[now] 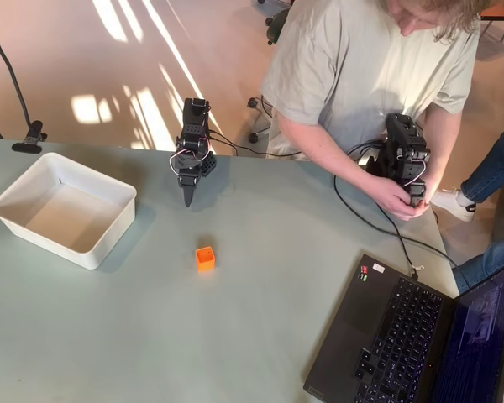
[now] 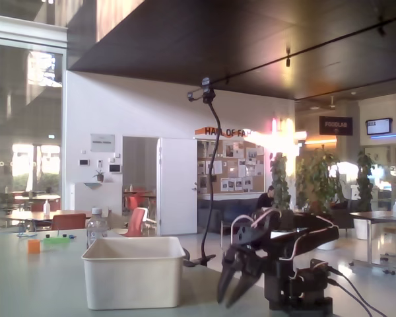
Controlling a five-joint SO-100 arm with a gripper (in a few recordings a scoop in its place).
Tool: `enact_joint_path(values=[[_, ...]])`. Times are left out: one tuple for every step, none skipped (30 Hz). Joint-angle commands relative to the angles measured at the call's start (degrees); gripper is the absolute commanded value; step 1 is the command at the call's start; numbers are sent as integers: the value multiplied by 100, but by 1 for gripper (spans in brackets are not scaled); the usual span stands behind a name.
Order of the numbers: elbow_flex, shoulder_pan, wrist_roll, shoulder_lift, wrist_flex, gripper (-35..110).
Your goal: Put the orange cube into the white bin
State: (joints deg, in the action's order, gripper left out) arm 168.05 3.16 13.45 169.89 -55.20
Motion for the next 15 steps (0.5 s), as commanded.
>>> enact_joint_path(values=[[-729,-9,9,-9,79,10],[-958,-9,18,-62,123,9],[-1160,-9,18,-70,167,9],[-1345,-9,26,-70,149,9],[-1538,0,26,-70,114,9],[-1731,9,26,-79,105,9],[-1925,35,18,-123,97,10],[-2136,149,18,-255,88,10],[-2364,308,0,-475,79,10],[-2610,475,0,-800,70,10],[-2874,624,0,-1178,70,10],[-3146,765,-9,-1635,70,10],[-3445,914,-9,-2136,70,10],[-3744,1063,-9,-2681,44,10],[-4061,1213,-9,-3226,-62,10]])
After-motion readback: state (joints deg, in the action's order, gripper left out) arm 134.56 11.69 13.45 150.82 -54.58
